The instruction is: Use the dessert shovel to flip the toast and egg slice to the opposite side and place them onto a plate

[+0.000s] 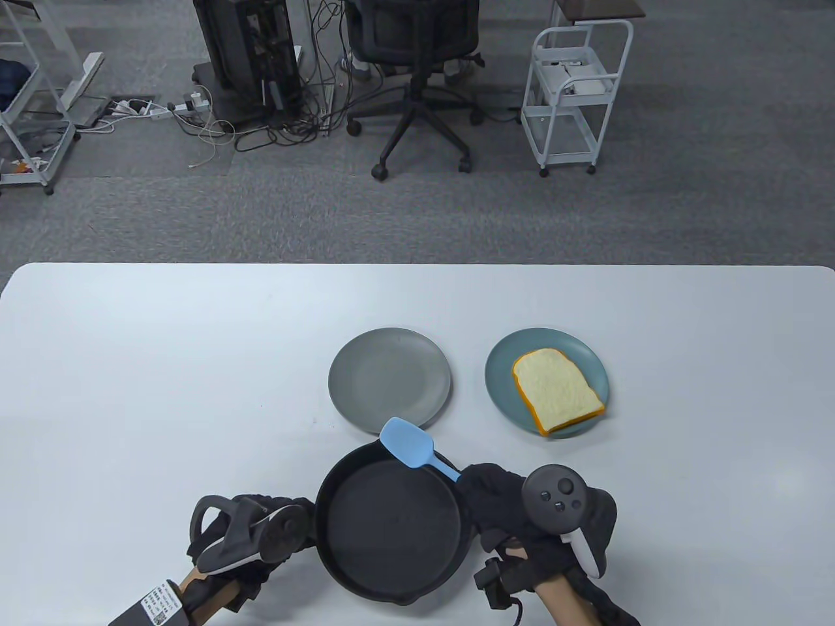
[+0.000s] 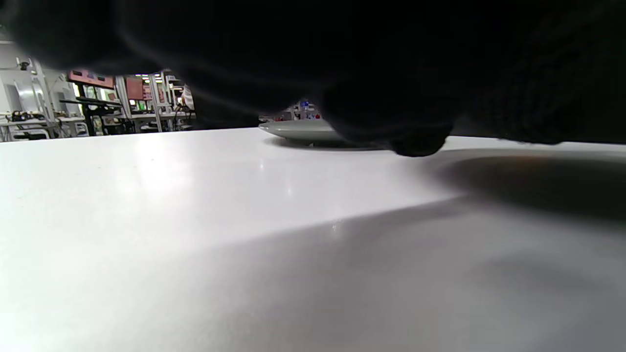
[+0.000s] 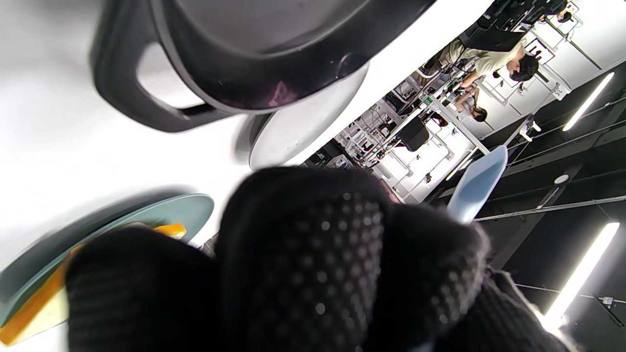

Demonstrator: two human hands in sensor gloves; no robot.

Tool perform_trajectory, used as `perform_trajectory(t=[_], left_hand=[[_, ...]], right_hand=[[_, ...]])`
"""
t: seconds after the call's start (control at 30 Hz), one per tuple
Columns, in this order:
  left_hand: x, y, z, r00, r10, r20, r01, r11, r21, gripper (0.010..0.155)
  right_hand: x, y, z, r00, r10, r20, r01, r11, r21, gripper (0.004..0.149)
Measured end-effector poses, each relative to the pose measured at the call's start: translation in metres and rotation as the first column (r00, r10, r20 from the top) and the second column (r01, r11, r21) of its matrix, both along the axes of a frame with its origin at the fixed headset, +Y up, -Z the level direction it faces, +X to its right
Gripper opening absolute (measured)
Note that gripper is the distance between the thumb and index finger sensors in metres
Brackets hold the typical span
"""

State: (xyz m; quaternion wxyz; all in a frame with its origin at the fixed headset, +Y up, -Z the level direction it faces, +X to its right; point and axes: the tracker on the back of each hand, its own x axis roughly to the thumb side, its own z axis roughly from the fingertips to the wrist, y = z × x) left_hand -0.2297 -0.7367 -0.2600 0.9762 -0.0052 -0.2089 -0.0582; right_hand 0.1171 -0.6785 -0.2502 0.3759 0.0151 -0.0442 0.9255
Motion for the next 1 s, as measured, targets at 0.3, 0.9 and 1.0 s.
perform_trajectory(t=[0.3,0.9,1.0], left_hand=[[0.004,-0.012,-0.004,0.995,-0.098,0.016,0.099,0.992,-0.08,0.055],[0.017,-0.022,-0.001,0.961,-0.272,0.044,0.275,0.957,-0.089,0.063],[0.013,-0.02,-0.002,0.958,-0.282,0.041,0.285,0.943,-0.172,0.071]], right_hand=[[-0.002,-0.001,0.0,1.0,0.011,-0.009,-0.011,1.0,-0.023,0.048],[-0.002,-0.003,-0.002,1.0,0.026,-0.015,-0.027,0.998,-0.057,0.048],[-0.001,-0.003,-0.002,1.0,0.025,-0.012,-0.026,0.998,-0.062,0.048]])
